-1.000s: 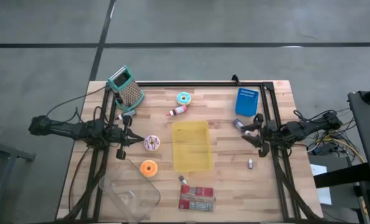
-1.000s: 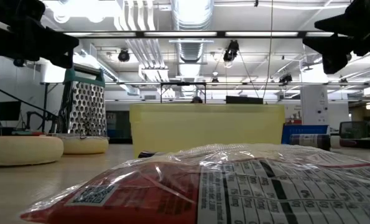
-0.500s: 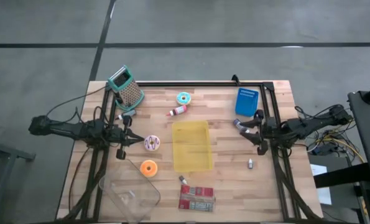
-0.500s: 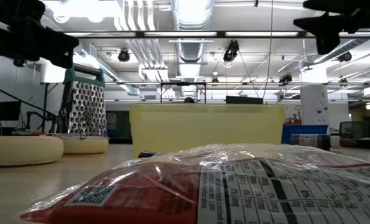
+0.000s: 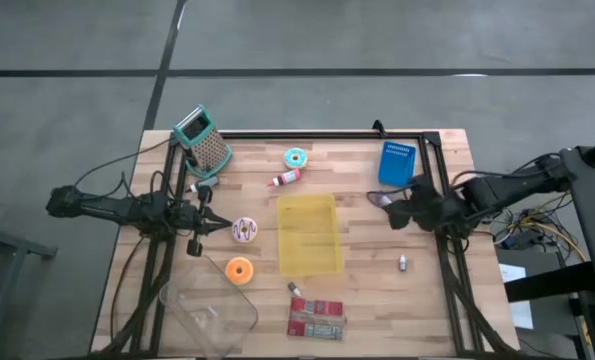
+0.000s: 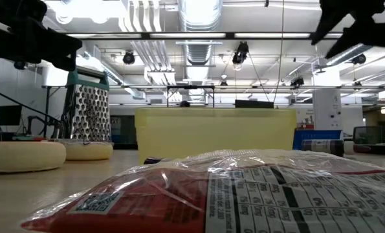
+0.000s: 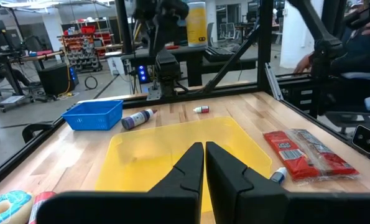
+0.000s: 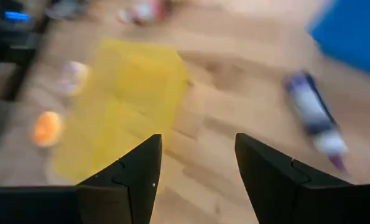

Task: Pick & Place Food Item
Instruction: Put the small red food coloring bottle into the blue bin

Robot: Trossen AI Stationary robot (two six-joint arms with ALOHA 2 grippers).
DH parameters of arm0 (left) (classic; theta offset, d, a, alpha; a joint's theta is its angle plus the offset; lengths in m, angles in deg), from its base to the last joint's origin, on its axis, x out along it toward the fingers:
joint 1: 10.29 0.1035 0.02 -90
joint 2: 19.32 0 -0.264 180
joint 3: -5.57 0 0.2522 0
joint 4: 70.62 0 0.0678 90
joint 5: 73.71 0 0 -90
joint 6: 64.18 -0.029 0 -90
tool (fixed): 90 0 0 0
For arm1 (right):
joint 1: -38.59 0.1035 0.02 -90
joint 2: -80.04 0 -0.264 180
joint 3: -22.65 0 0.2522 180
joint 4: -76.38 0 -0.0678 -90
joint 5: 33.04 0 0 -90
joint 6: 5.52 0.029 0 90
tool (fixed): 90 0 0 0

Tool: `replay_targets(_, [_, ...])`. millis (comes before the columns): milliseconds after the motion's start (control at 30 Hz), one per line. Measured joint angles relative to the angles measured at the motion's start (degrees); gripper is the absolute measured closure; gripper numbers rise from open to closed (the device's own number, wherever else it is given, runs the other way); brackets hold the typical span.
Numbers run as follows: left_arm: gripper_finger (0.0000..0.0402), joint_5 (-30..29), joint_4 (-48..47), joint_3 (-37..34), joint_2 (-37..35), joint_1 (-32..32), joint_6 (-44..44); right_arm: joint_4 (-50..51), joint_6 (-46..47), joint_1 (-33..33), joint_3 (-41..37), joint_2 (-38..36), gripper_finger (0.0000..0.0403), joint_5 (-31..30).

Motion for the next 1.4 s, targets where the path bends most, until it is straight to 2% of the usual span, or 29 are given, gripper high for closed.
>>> replay_targets(67, [0.0378, 0.0, 0.0, 0.0, 0.0, 0.0, 0.0, 4.2, 4.3, 0.0, 4.6, 4.4, 0.0202, 3.0])
replay_targets(300, [0.0378, 0.0, 0.0, 0.0, 0.0, 0.0, 0.0, 19.4, 10.6, 0.0, 19.3, 17.9, 0.0202, 11.5])
replay_targets(433, [0.0378, 0.0, 0.0, 0.0, 0.0, 0.0, 0.0, 25.9, 15.5, 1.2, 23.4, 23.5, 0.0202, 13.4])
replay_targets(533, [0.0378, 0.0, 0.0, 0.0, 0.0, 0.0, 0.0, 28.1, 18.9, 2.5, 23.7, 24.9, 0.0203, 15.3])
replay_targets(667, [0.0378, 0.0, 0.0, 0.0, 0.0, 0.0, 0.0, 27.4, 20.2, 5.9, 20.9, 24.0, 0.0210, 15.2])
replay_targets(867, [0.0378, 0.0, 0.0, 0.0, 0.0, 0.0, 0.0, 23.2, 34.9, 12.5, 12.2, 22.6, 0.0215, 17.7])
replay_targets(967, [0.0378, 0.0, 0.0, 0.0, 0.0, 0.0, 0.0, 16.4, 40.6, 15.1, 6.9, 22.3, 0.0213, 20.1])
replay_targets(1133, [0.0378, 0.0, 0.0, 0.0, 0.0, 0.0, 0.0, 7.4, 43.7, 17.0, -0.4, 23.2, 0.0209, 24.4])
replay_targets(1400, [0.0378, 0.0, 0.0, 0.0, 0.0, 0.0, 0.0, 1.3, 46.7, 17.3, -6.2, 24.6, 0.0209, 24.8])
